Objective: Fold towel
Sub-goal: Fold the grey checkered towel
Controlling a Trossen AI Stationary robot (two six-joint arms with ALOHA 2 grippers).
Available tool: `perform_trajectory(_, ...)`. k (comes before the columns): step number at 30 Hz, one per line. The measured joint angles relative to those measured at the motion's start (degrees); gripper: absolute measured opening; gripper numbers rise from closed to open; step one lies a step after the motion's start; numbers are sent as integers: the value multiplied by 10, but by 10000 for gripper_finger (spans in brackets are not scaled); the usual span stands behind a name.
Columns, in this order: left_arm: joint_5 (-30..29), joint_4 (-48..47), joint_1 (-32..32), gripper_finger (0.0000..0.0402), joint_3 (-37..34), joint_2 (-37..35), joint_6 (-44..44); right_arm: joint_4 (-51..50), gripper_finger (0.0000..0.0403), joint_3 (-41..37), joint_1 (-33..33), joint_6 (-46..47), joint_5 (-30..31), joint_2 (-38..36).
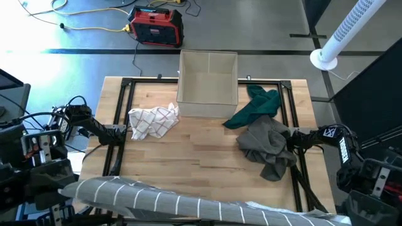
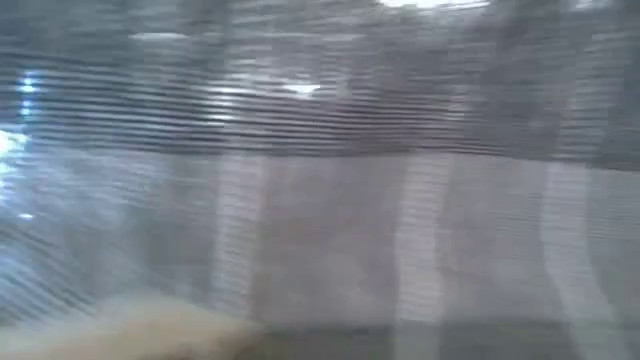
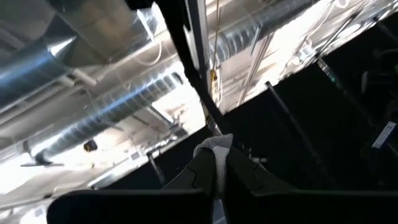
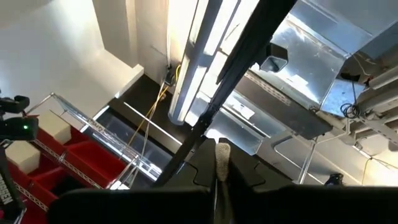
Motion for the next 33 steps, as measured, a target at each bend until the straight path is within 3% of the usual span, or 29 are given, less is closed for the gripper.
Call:
perform_trajectory(3,-40,12,-1,0,0,-1,12,39,0,0,5,-29,60,0)
perform_trajectory(8,-130,15,1,0,0,-5,77,130,0,1,0,-109,211,-2)
perform_trajectory(19,-207,-80,61,0,0,-19,114,227,0,-2,-50,-222,381,-5)
perform_trajectory(25,-163,-76,72,0,0,-40,69,226,0,1,-36,-164,334,-19)
perform_trajectory(33,-102,-75,0,0,0,-59,11,146,0,1,-2,-2,248,-20)
